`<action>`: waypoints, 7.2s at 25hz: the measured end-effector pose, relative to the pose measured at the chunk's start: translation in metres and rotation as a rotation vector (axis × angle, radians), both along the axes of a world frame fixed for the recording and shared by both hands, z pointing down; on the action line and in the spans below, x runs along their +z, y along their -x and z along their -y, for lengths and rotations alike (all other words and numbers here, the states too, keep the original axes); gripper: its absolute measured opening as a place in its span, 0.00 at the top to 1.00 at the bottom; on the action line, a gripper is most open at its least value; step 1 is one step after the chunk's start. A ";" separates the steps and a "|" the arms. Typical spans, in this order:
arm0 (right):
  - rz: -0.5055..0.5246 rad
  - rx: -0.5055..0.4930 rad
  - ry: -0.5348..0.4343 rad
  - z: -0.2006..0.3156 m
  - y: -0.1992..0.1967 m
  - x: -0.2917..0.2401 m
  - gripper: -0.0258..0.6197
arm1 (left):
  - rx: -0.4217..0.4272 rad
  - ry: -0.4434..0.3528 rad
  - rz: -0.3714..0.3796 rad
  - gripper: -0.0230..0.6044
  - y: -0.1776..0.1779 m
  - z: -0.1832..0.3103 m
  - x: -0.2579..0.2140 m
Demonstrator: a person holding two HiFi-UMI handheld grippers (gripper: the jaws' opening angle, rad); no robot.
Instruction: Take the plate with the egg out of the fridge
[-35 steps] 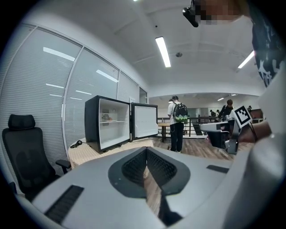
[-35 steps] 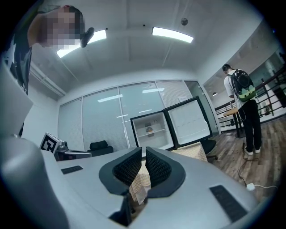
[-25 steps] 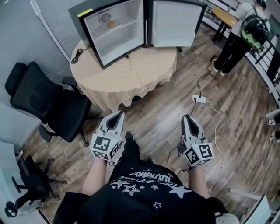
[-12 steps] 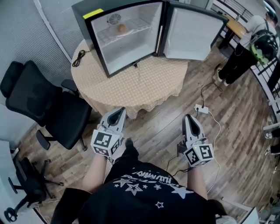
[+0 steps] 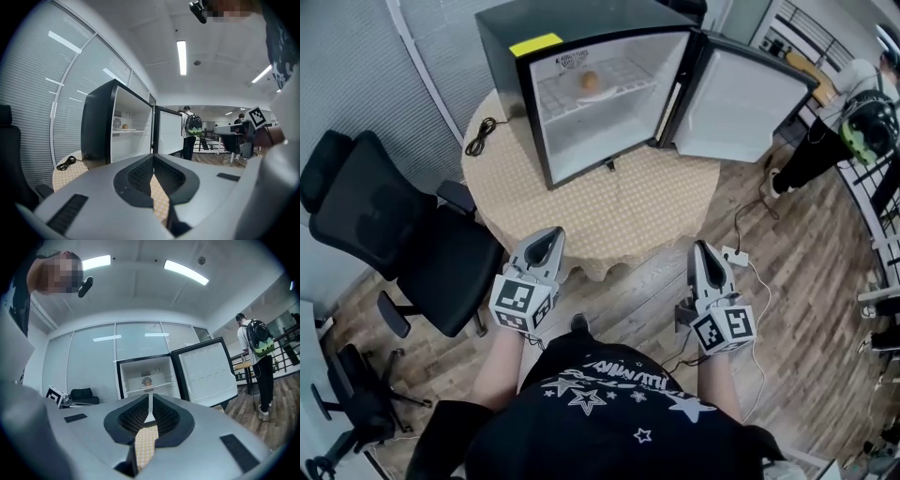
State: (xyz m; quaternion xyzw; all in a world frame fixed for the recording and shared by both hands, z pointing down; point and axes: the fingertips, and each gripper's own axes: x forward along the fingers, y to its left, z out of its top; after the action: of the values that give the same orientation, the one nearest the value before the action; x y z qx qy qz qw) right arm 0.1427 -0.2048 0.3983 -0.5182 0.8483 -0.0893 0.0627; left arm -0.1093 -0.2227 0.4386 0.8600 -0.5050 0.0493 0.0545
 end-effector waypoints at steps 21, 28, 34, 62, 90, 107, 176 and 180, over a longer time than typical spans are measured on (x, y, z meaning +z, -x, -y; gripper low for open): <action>0.012 -0.057 0.081 0.089 0.057 0.013 0.90 | -0.021 0.019 -0.029 0.95 0.046 0.067 0.019; 0.043 -0.202 0.100 0.157 0.098 0.017 0.89 | -0.134 0.002 -0.006 0.95 0.057 0.087 0.008; 0.099 -0.328 0.158 0.212 0.126 0.017 0.89 | -0.220 -0.014 0.060 0.95 0.065 0.103 -0.004; 1.114 -0.562 0.773 0.359 0.187 -0.002 0.64 | -0.420 0.019 0.077 0.95 0.037 0.165 -0.018; 1.126 -0.393 0.857 0.370 0.184 0.021 0.90 | -0.432 0.041 0.031 0.95 0.042 0.162 -0.002; 1.090 -0.410 0.801 0.372 0.179 0.016 0.72 | -0.390 0.051 0.025 0.95 0.035 0.167 0.004; 1.168 -0.065 0.595 0.046 0.036 0.045 0.88 | 0.059 0.040 -0.032 0.95 -0.021 -0.009 0.011; 1.179 -0.068 0.595 0.026 0.023 0.047 0.88 | 0.064 0.035 -0.026 0.95 -0.040 -0.029 0.006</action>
State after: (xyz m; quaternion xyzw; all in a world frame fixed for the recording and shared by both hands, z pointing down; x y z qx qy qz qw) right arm 0.1195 -0.2310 0.4451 -0.3504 0.6268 -0.5908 0.3679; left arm -0.0693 -0.1936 0.4442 0.8751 -0.4757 0.0488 0.0745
